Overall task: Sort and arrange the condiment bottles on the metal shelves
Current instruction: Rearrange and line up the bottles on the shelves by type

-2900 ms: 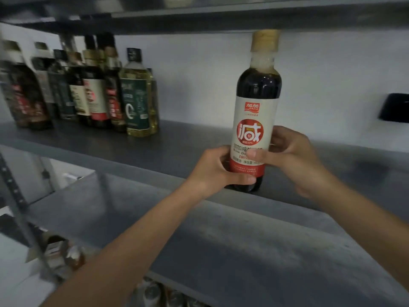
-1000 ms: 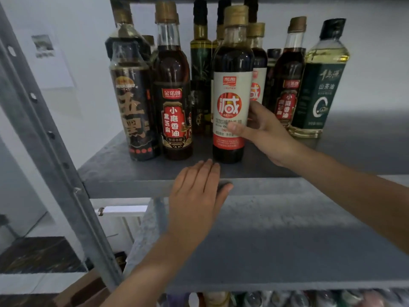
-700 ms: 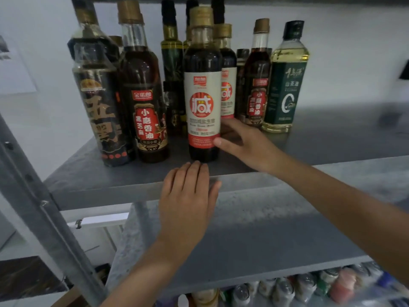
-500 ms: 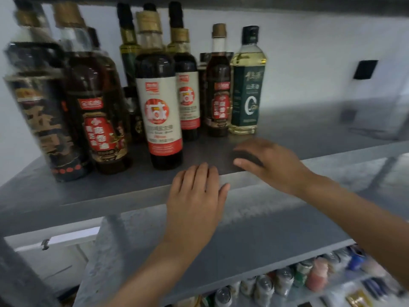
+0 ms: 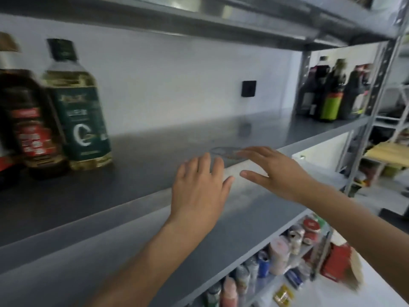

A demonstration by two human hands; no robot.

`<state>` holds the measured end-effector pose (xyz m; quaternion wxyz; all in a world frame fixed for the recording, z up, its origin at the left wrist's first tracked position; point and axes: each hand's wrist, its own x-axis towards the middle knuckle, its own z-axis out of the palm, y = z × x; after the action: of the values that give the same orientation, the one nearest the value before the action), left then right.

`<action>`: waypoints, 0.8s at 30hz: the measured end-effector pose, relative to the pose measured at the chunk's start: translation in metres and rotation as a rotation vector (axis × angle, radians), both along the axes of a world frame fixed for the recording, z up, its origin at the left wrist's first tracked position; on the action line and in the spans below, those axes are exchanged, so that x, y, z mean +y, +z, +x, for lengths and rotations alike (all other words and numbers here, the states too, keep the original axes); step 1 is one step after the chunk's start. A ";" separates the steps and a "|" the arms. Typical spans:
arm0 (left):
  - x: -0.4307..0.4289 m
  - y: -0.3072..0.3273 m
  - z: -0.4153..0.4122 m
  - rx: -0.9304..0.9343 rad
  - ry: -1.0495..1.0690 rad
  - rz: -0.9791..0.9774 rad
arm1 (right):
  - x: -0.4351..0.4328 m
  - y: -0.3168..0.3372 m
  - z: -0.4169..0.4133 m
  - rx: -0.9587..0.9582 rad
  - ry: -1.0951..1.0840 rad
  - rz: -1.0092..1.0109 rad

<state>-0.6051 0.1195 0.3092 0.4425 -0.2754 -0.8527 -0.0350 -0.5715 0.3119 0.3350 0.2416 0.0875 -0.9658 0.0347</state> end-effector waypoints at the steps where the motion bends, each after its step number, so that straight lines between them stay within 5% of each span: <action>1: 0.026 0.002 -0.002 -0.004 -0.016 0.003 | 0.024 0.004 0.001 -0.003 -0.019 0.009; 24: 0.442 0.004 -0.086 -0.131 -0.197 0.000 | 0.395 0.005 -0.036 -0.037 -0.214 0.085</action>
<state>-0.6914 0.5619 0.3128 0.3803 -0.3550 -0.8486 -0.0960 -0.6074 0.7071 0.3395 0.2222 -0.0064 -0.9745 -0.0305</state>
